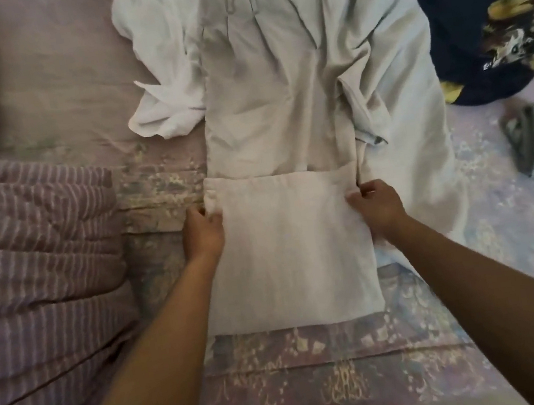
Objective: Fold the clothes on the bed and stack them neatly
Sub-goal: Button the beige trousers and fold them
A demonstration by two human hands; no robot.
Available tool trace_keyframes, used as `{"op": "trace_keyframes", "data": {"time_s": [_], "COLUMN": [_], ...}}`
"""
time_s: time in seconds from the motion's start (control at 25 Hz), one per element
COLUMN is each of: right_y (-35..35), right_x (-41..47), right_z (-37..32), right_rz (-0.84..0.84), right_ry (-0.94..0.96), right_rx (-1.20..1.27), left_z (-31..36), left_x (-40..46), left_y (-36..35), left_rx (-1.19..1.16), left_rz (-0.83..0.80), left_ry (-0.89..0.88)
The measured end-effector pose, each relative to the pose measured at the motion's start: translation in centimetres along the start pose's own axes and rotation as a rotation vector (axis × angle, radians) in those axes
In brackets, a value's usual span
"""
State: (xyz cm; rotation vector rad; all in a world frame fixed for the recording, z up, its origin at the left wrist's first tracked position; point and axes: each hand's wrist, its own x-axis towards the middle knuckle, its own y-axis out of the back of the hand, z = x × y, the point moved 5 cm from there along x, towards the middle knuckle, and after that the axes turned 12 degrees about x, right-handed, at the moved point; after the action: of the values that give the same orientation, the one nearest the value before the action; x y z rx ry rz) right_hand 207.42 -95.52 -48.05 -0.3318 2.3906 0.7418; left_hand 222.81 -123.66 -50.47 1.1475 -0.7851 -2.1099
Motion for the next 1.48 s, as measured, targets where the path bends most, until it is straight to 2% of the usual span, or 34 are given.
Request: {"op": "trace_keyframes", "data": {"time_s": [0.12, 0.2, 0.36, 0.44, 0.48, 0.56, 0.64, 0.68, 0.76, 0.92, 1.04, 1.12, 1.24, 1.32, 1.36, 1.4, 1.48], "right_y": [0.3, -0.4, -1.5, -1.2, -1.0, -0.9, -1.1, -1.4, -1.9, -4.3, -3.4, -0.4, 5.0, 8.3, 9.8, 10.8, 12.4], "right_x": [-0.6, -2.3, -9.5, -12.4, -13.3, -13.8, -13.3, -12.9, -12.4, -14.4, -14.9, -14.1, -12.5, -11.1, -10.2, -9.3, -7.8], "right_z": [1.2, 1.3, 3.2, 5.6, 7.2, 10.7, 12.9, 13.4, 13.3, 12.2, 12.0, 11.5, 11.1, 12.0, 12.7, 13.5, 14.8], "right_rz": [0.097, 0.085, 0.166, 0.259, 0.321, 0.422, 0.413, 0.361, 0.249, 0.079, 0.092, 0.159, 0.322, 0.420, 0.421, 0.394, 0.316], "right_ry": [0.055, 0.085, 0.447, 0.495, 0.416, 0.078, -0.232, -0.305, -0.343, -0.299, -0.281, -0.217, -0.087, -0.126, -0.194, -0.280, -0.375], "right_rx": [0.040, 0.072, -0.312, -0.398, -0.362, -0.144, 0.200, 0.360, 0.417, 0.282, 0.274, 0.232, -0.005, -0.139, -0.167, -0.171, -0.117], "left_z": [-1.2, -2.4, -6.5, -8.5, -9.2, -9.7, -9.6, -9.4, -8.9, -7.2, -5.1, -3.0, 0.9, 3.7, 4.9, 5.8, 6.8], "left_x": [-1.7, -3.2, -8.0, -9.5, -9.8, -10.4, -10.6, -10.5, -9.7, -8.2, -8.3, -9.9, -14.2, -17.3, -18.4, -19.0, -18.9], "left_y": [-0.3, -0.3, -0.3, -0.4, -0.5, -0.5, -0.1, 0.3, 1.7, 4.9, 4.7, 1.8, -4.0, -7.6, -9.0, -10.4, -12.5], "left_rx": [0.047, 0.096, 0.199, 0.183, 0.167, 0.145, 0.117, 0.131, 0.274, 0.726, 0.997, 1.054, 0.892, 0.725, 0.633, 0.501, 0.185], "left_rz": [0.039, 0.029, -0.004, -0.041, -0.060, -0.077, -0.054, -0.036, 0.015, 0.176, 0.268, 0.285, 0.193, 0.120, 0.100, 0.026, -0.157], "left_ry": [-0.007, 0.026, 0.149, 0.185, 0.183, 0.154, 0.120, 0.098, 0.038, -0.172, -0.253, -0.500, -0.978, -1.197, -1.204, -1.083, -0.592]}}
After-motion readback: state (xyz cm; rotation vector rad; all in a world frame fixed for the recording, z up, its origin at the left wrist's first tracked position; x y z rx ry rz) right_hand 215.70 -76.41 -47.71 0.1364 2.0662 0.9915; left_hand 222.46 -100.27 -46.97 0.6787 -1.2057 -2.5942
